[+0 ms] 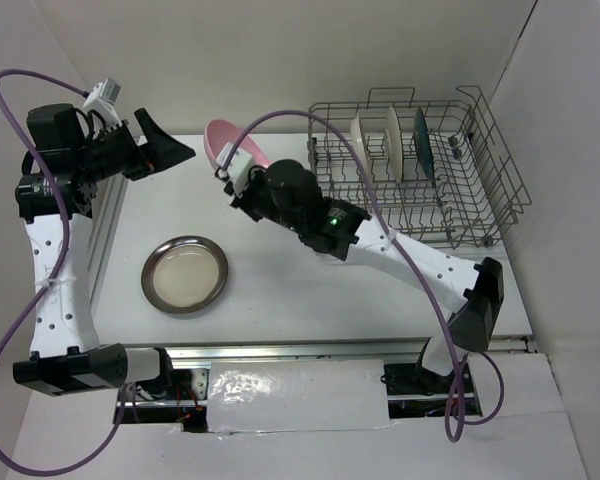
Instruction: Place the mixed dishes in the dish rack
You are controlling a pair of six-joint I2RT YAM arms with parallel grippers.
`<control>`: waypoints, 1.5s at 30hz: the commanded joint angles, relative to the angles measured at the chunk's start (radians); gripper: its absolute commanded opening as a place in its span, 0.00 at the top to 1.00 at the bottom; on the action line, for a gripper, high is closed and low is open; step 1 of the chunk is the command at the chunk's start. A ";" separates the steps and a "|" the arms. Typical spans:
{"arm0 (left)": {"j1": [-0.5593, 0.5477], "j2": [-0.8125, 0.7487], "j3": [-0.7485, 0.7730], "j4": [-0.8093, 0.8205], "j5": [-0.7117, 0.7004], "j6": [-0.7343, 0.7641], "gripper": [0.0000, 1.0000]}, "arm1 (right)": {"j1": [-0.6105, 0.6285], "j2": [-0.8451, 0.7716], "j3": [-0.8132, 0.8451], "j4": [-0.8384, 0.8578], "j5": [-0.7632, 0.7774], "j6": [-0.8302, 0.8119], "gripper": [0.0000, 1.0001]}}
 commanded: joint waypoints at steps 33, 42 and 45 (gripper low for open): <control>0.077 -0.203 -0.484 0.123 0.042 -0.015 0.01 | -0.644 0.108 0.415 -0.220 -0.388 0.532 1.00; 0.077 -0.205 -0.548 0.136 0.039 -0.011 0.01 | -0.722 0.262 0.559 -0.250 -0.469 0.598 1.00; 0.079 -0.205 -0.554 0.139 0.033 -0.006 0.01 | -0.741 0.308 0.575 -0.235 -0.520 0.634 1.00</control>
